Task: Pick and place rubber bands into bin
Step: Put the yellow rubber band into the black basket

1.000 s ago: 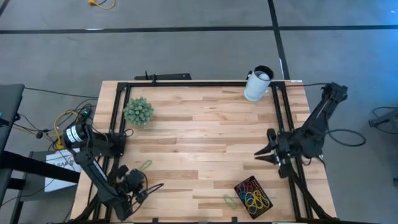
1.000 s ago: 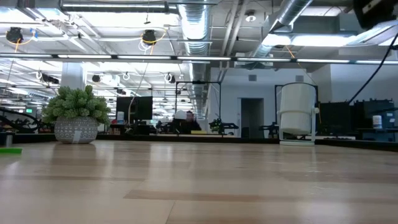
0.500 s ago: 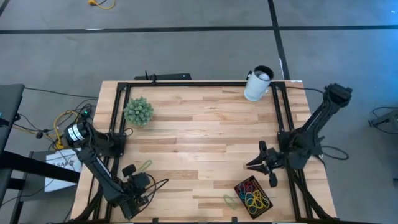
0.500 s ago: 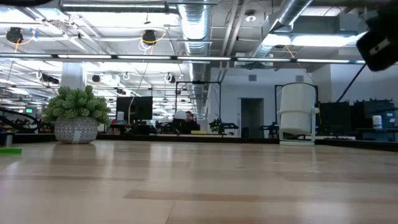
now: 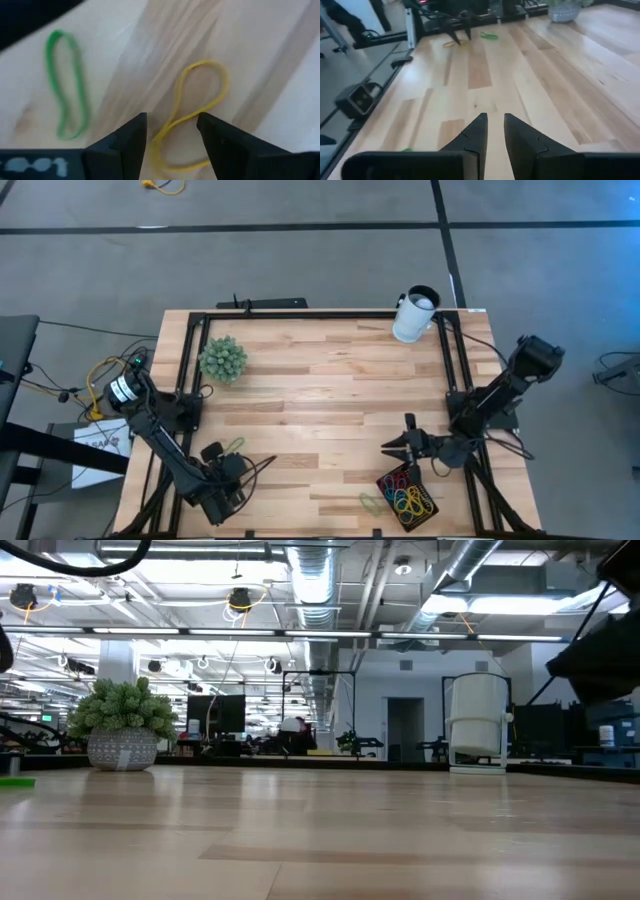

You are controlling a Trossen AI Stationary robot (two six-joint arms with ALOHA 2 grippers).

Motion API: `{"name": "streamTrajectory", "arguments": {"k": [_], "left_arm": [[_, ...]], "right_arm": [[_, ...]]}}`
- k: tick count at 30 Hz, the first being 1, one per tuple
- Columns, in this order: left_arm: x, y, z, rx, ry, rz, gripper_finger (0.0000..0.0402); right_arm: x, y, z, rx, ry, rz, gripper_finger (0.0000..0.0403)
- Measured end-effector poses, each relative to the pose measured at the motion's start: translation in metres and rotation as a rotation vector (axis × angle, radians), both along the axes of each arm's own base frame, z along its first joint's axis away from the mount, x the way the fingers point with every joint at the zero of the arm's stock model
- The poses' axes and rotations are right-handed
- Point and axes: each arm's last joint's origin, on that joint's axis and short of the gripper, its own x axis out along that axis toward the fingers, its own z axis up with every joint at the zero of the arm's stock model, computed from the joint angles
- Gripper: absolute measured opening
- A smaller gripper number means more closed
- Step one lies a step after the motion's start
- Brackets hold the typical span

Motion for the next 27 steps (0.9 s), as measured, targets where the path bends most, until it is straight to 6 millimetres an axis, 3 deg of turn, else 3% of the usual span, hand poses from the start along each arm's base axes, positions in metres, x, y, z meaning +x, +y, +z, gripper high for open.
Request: {"name": "streamTrajectory", "arguments": {"k": [16,19,27], "left_arm": [[0.0013,-0.0015,-0.0042,-0.009,-0.079,-0.004,0.0176],[0.0029,-0.0028,-0.0048,-0.015,-0.109,-0.002,0.0145],[0.0079,-0.0070,-0.0048,-0.042,-0.186,0.001,0.0010]], "right_arm": [[0.0075,-0.0012,0.0029,0.069,-0.022,0.034,0.0058],[0.0076,-0.0012,0.0031,0.070,-0.022,0.034,0.0058],[0.0076,-0.0012,0.0031,0.070,-0.023,0.034,0.0058]]}}
